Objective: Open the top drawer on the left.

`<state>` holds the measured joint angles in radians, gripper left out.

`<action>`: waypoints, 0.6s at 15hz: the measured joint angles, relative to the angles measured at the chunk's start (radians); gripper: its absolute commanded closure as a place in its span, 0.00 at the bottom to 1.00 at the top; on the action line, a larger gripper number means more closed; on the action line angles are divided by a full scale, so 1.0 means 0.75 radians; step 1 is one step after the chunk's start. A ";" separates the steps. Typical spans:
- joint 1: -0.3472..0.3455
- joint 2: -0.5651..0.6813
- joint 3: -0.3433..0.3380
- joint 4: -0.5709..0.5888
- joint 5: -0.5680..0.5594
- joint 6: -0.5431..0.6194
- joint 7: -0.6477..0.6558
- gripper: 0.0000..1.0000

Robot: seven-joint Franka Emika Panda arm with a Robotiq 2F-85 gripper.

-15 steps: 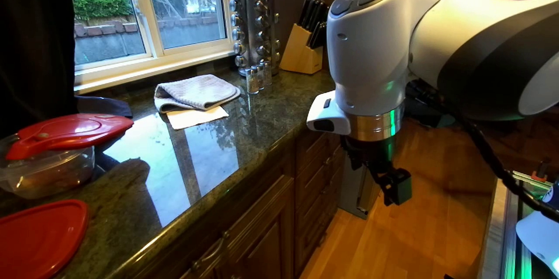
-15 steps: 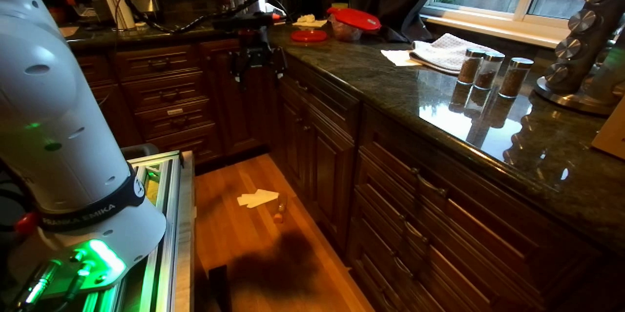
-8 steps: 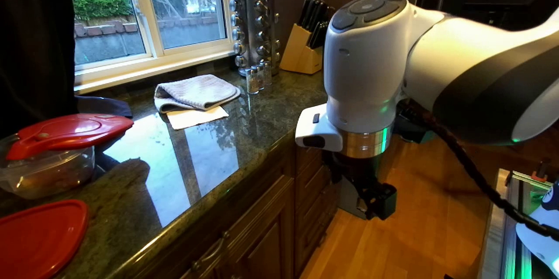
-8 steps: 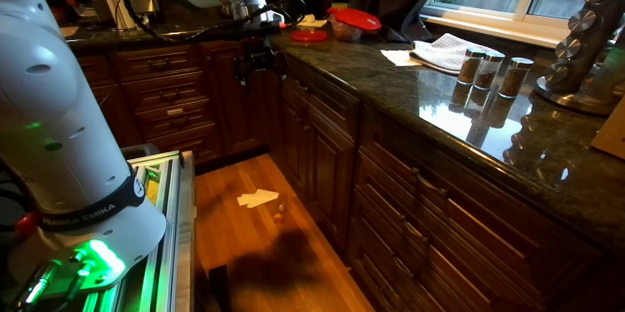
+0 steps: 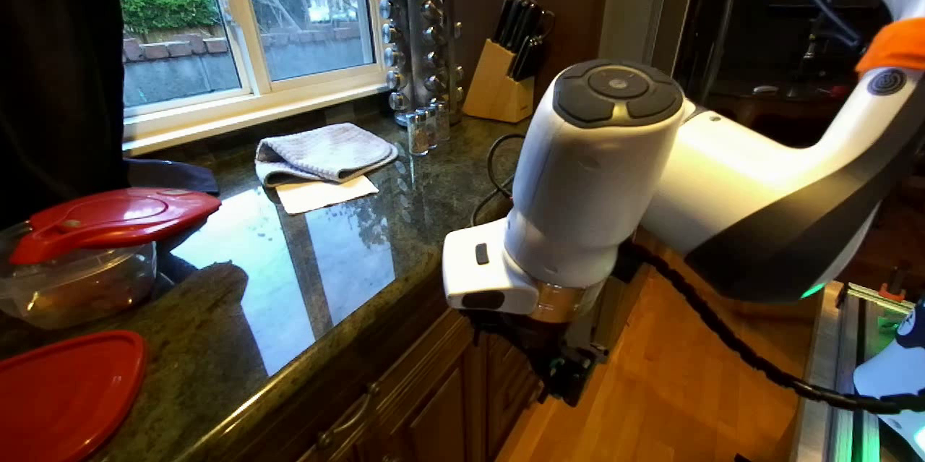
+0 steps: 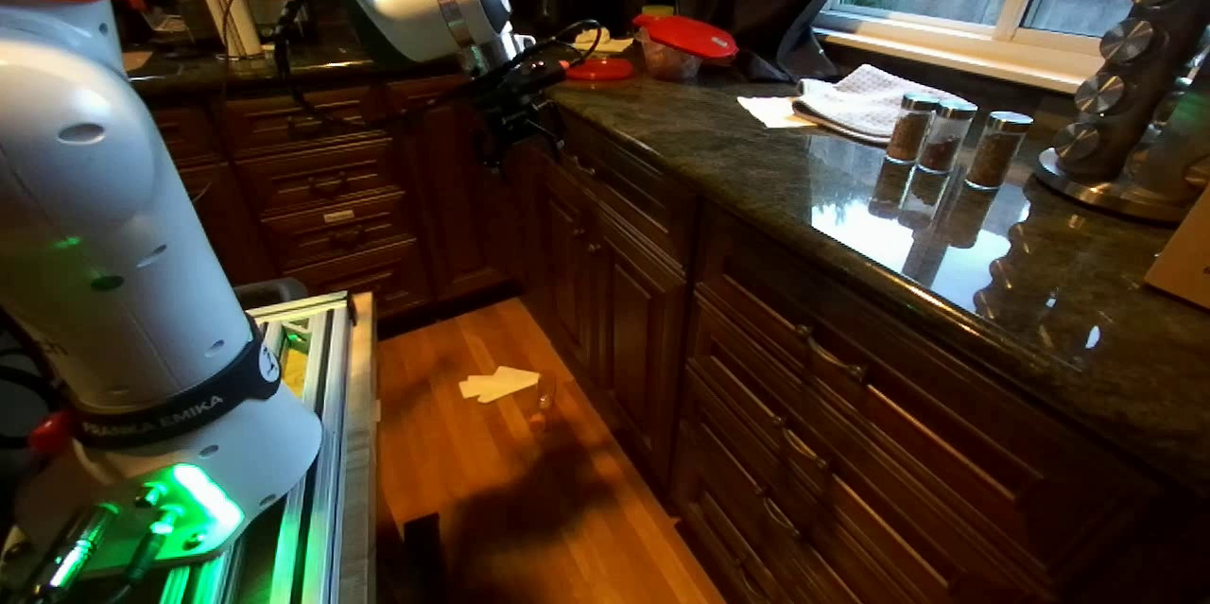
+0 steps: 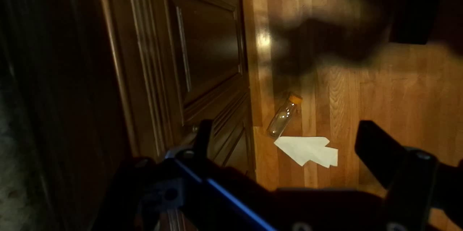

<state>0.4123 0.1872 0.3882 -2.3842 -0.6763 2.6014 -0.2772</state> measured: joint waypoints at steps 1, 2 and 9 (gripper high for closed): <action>0.008 0.027 -0.011 0.026 -0.075 0.021 0.029 0.00; 0.019 0.055 -0.025 0.054 -0.156 0.043 0.074 0.00; 0.109 0.285 -0.118 0.262 -0.614 0.132 0.403 0.00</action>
<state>0.4937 0.4013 0.2995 -2.1875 -1.1368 2.7002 0.0247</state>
